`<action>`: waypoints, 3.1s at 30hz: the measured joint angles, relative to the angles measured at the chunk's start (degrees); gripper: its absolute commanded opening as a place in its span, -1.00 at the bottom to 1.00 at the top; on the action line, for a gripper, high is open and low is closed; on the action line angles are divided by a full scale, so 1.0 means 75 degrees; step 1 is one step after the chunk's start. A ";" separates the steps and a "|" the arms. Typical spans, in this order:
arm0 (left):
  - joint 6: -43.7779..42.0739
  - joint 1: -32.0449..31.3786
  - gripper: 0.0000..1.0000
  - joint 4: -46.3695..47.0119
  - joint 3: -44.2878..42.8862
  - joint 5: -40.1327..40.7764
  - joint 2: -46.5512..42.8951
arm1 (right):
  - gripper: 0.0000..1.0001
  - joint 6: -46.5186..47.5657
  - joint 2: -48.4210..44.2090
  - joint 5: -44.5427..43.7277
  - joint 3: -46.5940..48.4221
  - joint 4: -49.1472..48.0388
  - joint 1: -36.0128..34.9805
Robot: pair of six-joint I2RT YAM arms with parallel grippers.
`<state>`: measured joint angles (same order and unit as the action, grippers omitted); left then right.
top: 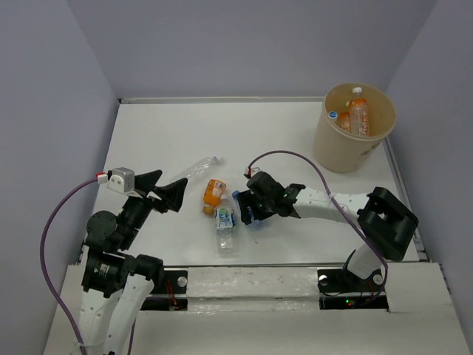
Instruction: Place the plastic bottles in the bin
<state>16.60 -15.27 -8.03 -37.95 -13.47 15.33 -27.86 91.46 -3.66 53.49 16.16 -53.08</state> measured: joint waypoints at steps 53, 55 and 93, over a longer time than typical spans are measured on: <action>-0.0003 -0.0020 0.98 0.0000 0.0000 -0.0003 -0.0093 | 0.85 0.2046 -0.1131 -0.2340 0.4013 0.0353 0.6009; 0.0000 -0.0012 0.98 0.0000 0.0000 -0.0003 -0.0061 | 0.85 0.2028 -0.1542 -0.2442 0.3722 0.0318 0.5447; 0.0000 0.0201 0.98 0.0003 0.0003 -0.0152 0.0195 | 0.61 -0.1064 0.2078 -0.3742 0.2314 0.0035 -0.2261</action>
<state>16.60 -13.76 -8.01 -37.93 -14.61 16.80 -35.83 107.04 -31.73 70.85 16.43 -70.04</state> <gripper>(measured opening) 0.990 0.881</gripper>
